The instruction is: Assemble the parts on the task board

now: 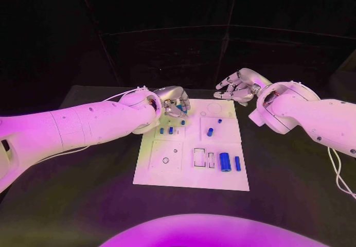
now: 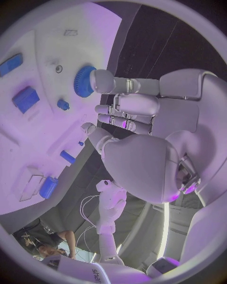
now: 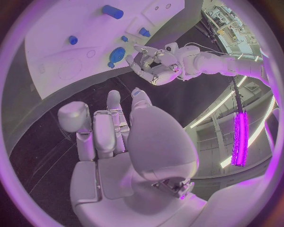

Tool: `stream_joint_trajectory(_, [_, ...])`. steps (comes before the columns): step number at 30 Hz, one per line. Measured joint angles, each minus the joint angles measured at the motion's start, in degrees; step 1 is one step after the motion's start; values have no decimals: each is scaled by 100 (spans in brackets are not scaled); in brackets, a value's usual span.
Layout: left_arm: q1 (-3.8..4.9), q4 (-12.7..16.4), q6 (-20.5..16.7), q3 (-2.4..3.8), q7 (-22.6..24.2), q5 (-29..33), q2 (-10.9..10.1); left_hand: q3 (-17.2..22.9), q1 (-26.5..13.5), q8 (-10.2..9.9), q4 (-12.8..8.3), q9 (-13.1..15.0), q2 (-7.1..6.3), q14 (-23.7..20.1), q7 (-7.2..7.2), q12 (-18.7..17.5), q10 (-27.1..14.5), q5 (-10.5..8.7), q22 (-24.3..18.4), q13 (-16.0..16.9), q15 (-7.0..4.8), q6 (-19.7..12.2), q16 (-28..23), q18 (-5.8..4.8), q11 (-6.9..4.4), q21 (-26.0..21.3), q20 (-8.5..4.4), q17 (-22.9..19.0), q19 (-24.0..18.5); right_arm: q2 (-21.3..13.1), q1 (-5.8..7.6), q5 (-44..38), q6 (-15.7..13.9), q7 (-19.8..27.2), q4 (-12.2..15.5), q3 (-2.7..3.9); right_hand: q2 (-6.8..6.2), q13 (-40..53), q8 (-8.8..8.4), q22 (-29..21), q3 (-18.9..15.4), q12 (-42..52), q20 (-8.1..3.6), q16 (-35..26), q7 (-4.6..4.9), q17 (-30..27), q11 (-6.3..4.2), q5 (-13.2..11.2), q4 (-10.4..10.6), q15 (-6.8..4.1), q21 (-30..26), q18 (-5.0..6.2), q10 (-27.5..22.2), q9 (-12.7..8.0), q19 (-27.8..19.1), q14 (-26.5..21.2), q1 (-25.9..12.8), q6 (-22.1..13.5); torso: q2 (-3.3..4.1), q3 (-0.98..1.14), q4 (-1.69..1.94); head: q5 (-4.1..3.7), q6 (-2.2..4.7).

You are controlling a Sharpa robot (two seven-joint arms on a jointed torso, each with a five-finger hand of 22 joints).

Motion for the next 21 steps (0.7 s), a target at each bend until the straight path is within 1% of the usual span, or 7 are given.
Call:
stream_joint_trajectory(2, [-3, -49, 86, -15, -11, -139, 52, -17, 0, -39, 17, -38, 0, 16, 1, -38, 40, 0, 105, -41, -16, 44, 0, -9, 1, 116, -12, 0, 72, 3, 0, 0, 2, 1, -3, 0, 0, 0, 0, 0, 0, 0, 0, 0, 0, 0, 0, 0, 0, 0, 0, 0, 0, 0, 0, 0, 0, 0, 0, 0, 1, -1, 1])
stream_joint_trajectory(3, [-6, -69, 133, -19, -18, -199, 74, -32, -4, -42, 32, -50, -4, 16, -16, -38, 57, 0, 141, -56, -16, 62, 0, -87, -16, 156, -17, 0, 76, 4, 0, 0, 2, 1, -5, 0, 0, 0, 0, 0, 0, 0, 0, 0, 0, 0, 0, 0, 0, 0, 0, 0, 0, 0, 0, 0, 0, 0, 0, 0, 2, -1, 0])
stream_joint_trajectory(4, [-8, -93, 198, -28, -29, -275, 100, -39, -30, -42, 38, -65, -30, 16, -23, -38, 57, 0, 188, -74, -16, 68, 24, -87, -16, 203, -18, 0, 118, 7, 0, 0, 3, 2, -8, 0, 0, 0, 0, 0, 0, 0, 0, 0, 0, 0, 0, 0, 0, 0, 0, 0, 0, 0, 0, 0, 0, 0, 0, 0, 2, -1, -2])
stream_joint_trajectory(9, [-22, -173, 433, -41, -87, -482, 169, -61, -31, -70, 61, -104, -31, 16, -24, -66, 118, 0, 300, -114, -16, 109, 24, -87, -35, 312, -45, -10, 166, 20, 0, 0, 6, 3, -16, 0, 0, 0, 0, 0, -1, 0, 0, 0, 0, -1, 0, 5, -1, 0, 0, 0, 0, 0, 0, 0, 0, 0, 1, 0, 6, -7, -4])
stream_joint_trajectory(16, [-31, -311, 683, -46, -160, -686, 260, -79, -31, -91, 78, -140, -31, 16, -26, -105, 142, 0, 354, -160, -16, 190, 24, -86, -16, 362, -41, -41, 203, 41, 0, 0, 10, 6, -26, 0, 0, 1, 0, 0, -16, 0, 0, 0, 0, 4, 0, 36, -16, 0, 0, 0, 0, 0, 0, 0, 0, 0, 0, 0, 14, -21, -16])
stream_joint_trajectory(18, [-31, -344, 750, -46, -179, -739, 289, -79, -31, -91, 78, -148, -31, 36, -46, -130, 170, 0, 365, -174, -36, 210, 24, -86, -46, 376, -41, -48, 203, 49, 0, 0, 12, 7, -30, 0, 0, 1, 0, 0, -16, 0, 0, 0, 0, 4, 0, 36, -16, 0, 0, 0, 0, 0, 0, 0, 0, 0, -1, 0, 14, -21, -18])
stream_joint_trajectory(21, [-32, -386, 828, -46, -206, -798, 323, -79, -31, -91, 78, -148, -31, 36, -46, -132, 170, 0, 365, -176, -37, 210, 23, -86, -46, 376, -41, -48, 203, 56, 0, 0, 13, 8, -33, 0, 0, -4, 0, 0, -16, 0, 0, 0, 0, 4, 0, 36, -16, 0, 0, 0, 0, 0, 0, 0, 0, 0, -1, 0, 14, -27, -23])
